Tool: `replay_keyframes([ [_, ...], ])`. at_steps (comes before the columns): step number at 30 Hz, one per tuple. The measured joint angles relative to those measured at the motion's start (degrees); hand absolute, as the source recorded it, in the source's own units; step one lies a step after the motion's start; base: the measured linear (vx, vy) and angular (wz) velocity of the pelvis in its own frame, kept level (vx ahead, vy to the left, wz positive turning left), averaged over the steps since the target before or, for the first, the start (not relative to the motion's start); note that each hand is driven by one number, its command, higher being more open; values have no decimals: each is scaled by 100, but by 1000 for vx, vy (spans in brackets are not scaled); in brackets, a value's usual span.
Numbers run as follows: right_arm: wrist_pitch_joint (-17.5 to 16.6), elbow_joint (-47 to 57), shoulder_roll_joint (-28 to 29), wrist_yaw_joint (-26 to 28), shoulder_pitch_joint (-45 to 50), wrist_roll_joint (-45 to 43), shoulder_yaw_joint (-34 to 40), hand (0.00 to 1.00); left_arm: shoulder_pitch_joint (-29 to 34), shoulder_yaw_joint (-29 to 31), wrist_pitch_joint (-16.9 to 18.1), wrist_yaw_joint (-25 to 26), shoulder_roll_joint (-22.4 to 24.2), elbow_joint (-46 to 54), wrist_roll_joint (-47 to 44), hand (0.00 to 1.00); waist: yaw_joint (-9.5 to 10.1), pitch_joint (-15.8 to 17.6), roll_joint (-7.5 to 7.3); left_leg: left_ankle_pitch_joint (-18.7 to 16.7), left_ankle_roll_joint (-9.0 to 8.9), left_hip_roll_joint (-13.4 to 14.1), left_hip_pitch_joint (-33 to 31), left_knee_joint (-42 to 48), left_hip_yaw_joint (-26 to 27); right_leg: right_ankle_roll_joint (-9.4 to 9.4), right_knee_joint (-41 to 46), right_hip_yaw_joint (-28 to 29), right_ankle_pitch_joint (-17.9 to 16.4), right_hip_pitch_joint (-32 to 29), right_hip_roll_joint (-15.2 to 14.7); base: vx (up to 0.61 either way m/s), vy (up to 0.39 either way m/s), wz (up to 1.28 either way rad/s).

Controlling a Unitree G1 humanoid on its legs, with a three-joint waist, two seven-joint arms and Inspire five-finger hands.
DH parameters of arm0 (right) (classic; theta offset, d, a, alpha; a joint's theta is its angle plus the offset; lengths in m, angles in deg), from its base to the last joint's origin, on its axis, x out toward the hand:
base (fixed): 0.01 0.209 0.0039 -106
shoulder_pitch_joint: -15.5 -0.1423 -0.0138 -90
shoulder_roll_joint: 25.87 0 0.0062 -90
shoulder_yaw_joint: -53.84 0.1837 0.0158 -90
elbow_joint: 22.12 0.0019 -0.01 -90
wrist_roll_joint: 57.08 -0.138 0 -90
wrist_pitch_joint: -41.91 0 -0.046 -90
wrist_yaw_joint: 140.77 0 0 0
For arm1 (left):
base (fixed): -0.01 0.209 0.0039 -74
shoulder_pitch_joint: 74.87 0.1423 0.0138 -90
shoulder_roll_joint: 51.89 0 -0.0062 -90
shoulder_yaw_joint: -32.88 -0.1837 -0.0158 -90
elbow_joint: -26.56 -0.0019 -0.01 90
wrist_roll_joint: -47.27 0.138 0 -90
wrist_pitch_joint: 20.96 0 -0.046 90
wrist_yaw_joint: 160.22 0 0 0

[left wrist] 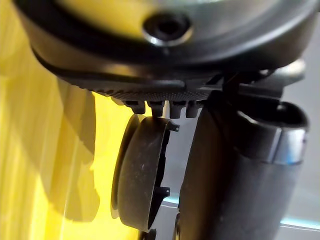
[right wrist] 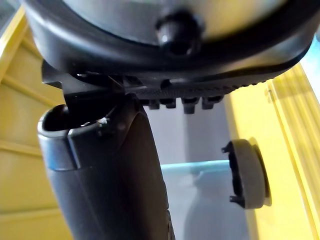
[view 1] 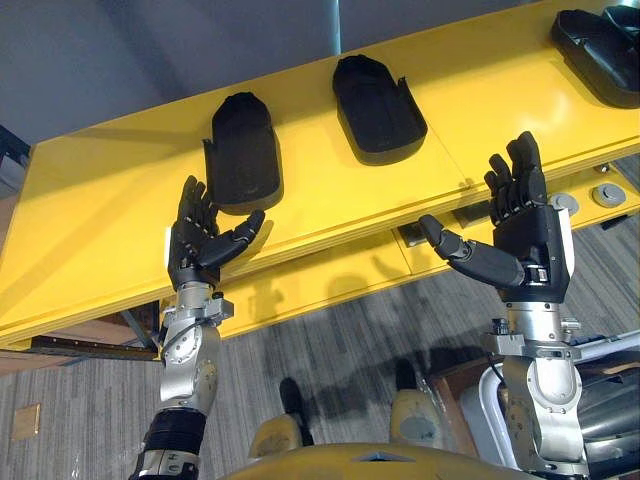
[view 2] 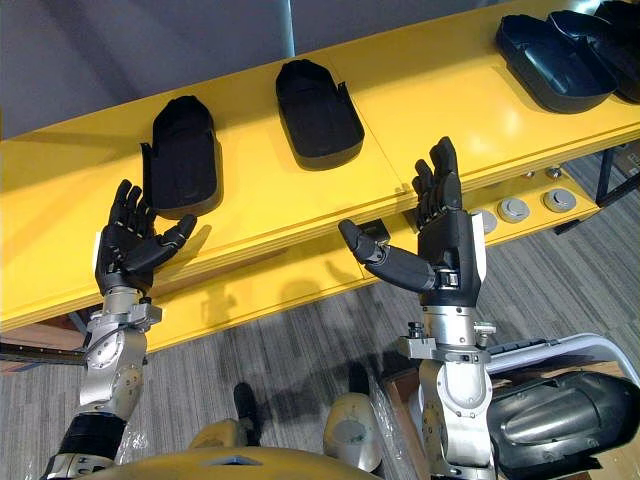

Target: Walk over and take three plastic housings, then place them on the shelf

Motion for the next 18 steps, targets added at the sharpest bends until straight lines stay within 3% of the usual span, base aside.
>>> replay_keyframes([
  [13,0,-7,0,10,22,0,-8,100,11,-72,-4,-85,-30,-8,-124,100,-3,-24,19,5,6,-1,6,3,-1,3,0,-1,4,4,-3,0,0,0],
  [15,0,-8,0,71,29,-16,-8,100,11,-102,-3,88,-29,-9,-106,100,-6,-31,19,6,6,-1,10,5,-2,0,0,-2,6,9,-3,0,0,0],
  [18,-3,-8,-21,404,24,-24,-105,100,5,-112,13,732,-10,-71,9,100,-54,-42,15,12,5,-1,56,10,-7,0,-3,-8,5,55,-2,0,0,0],
])
